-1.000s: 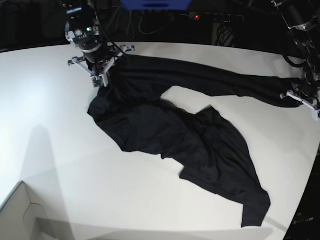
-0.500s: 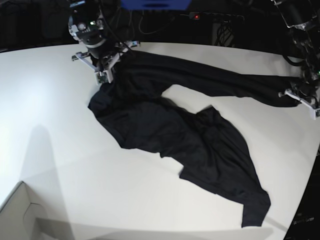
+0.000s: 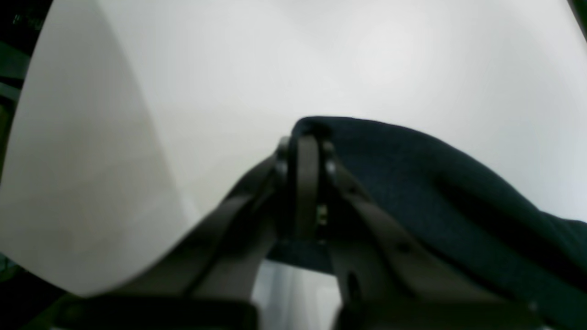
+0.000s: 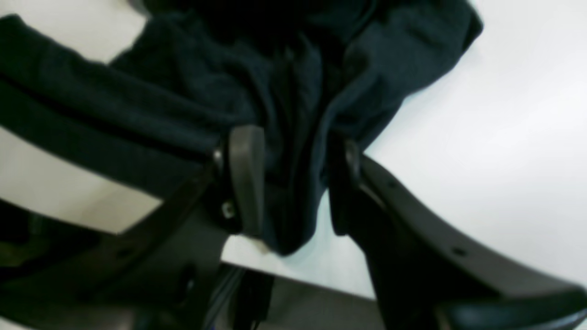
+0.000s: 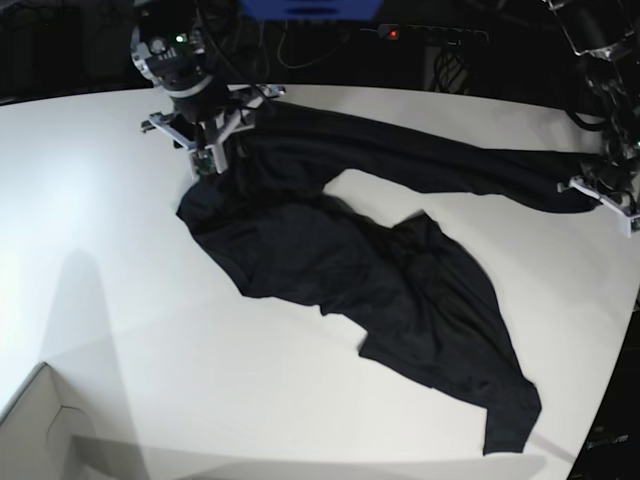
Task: Layout the t-shirt on the table in an organized manner, then fold the t-shirt properly
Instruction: 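Drag the held shirt edge with the right gripper across the table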
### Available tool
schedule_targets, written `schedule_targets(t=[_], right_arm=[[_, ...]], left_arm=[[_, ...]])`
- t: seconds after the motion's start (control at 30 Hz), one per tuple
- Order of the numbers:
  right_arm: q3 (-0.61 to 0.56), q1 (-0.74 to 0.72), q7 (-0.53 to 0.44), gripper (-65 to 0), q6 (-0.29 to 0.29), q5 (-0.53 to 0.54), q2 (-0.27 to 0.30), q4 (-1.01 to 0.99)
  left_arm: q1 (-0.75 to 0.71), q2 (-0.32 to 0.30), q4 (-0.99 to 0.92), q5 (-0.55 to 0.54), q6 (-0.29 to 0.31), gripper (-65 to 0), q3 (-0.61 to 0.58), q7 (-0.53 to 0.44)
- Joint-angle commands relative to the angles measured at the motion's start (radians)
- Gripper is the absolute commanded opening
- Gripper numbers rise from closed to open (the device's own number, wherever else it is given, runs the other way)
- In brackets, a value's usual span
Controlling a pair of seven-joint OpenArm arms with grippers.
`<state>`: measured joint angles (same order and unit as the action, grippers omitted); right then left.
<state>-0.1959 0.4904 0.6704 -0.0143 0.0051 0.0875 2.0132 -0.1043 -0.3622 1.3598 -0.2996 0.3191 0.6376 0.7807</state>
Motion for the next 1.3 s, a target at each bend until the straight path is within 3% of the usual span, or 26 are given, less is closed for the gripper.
schedule_targets(t=[0.0,0.2,0.37,0.43,0.53,0.63,0.9,1.27], right_arm=[[0.0,-0.02,-0.021,-42.1,0.009,-0.001,0.011,0.016],[-0.004,-0.134,-0.021,-41.9,0.007,-0.003,0.076,0.014],[-0.006,-0.232,-0.019,-40.0,0.003,-0.003,0.082,-0.033],[-0.006,-0.273,-0.016,-37.6,-0.039,-0.003,0.08,-0.056],[-0.004,-0.348,-0.01,-35.0,-0.158,-0.003,0.074,-0.108],[-0.004,-0.437,-0.01,-33.9,-0.218,-0.003,0.039,-0.217],[-0.003,-0.652,-0.019,-33.9,-0.263,-0.003,-0.025,-0.567],[-0.003,-0.695,-0.019,-33.9,-0.273,-0.003,-0.081,-0.645]], left_arm=[[0.01,-0.033,0.002,-0.005,-0.001,-64.8,0.008,-0.017],[0.012,-0.042,-0.026,-0.005,-0.001,-64.8,0.008,-0.019],[0.012,-0.039,-0.026,-0.005,-0.001,-64.8,0.008,-0.019],[0.012,-0.037,-0.026,-0.005,-0.001,-64.8,0.008,-0.019],[0.01,-0.036,-0.024,-0.005,-0.001,-64.8,0.008,-0.017],[0.005,-0.036,-0.024,-0.005,-0.001,-64.8,0.008,-0.017],[0.002,-0.034,-0.018,-0.005,-0.004,-64.8,0.008,-0.01],[-0.012,-0.019,-0.015,-0.008,-0.007,-64.8,0.008,-0.016]])
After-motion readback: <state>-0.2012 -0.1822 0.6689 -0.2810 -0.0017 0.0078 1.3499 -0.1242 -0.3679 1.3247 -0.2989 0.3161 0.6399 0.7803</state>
